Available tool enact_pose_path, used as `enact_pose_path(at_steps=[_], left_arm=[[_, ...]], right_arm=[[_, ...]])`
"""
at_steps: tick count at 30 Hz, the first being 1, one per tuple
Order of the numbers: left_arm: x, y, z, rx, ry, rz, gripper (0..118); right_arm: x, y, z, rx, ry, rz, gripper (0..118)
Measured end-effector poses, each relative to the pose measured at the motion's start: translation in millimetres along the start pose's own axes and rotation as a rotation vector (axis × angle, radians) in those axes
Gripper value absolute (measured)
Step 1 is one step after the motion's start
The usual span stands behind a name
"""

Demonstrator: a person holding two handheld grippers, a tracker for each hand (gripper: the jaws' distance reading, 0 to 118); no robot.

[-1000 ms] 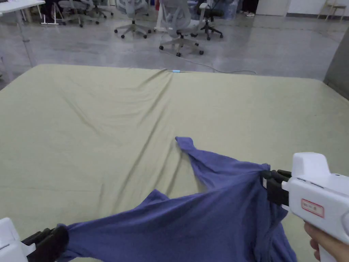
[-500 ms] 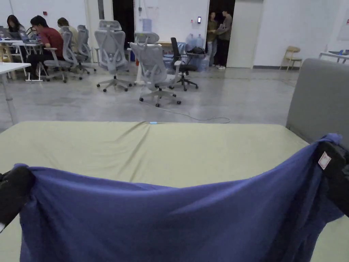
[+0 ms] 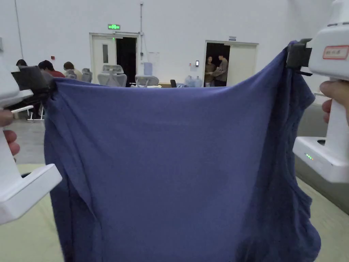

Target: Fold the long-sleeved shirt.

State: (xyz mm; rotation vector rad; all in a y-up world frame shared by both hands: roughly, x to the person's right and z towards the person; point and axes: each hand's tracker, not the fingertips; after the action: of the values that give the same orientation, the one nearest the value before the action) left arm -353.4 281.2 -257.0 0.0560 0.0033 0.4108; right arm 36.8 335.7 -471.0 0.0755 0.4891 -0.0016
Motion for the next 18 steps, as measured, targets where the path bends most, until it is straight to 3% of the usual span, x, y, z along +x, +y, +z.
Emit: enact_pose_path(at_steps=[9, 12, 18], left_arm=[[-38, 78, -127, -0.064, 0.027, -0.101, 4], [-51, 80, -170, -0.089, 0.065, -0.200, 4], [-84, 60, -233, -0.124, 0.082, -0.226, 4]], right_arm=[[12, 51, -160, -0.153, -0.055, 0.061, 4], [13, 45, -193, -0.214, -0.087, 0.063, 4], [13, 2, -246, -0.281, -0.150, 0.114, 4]])
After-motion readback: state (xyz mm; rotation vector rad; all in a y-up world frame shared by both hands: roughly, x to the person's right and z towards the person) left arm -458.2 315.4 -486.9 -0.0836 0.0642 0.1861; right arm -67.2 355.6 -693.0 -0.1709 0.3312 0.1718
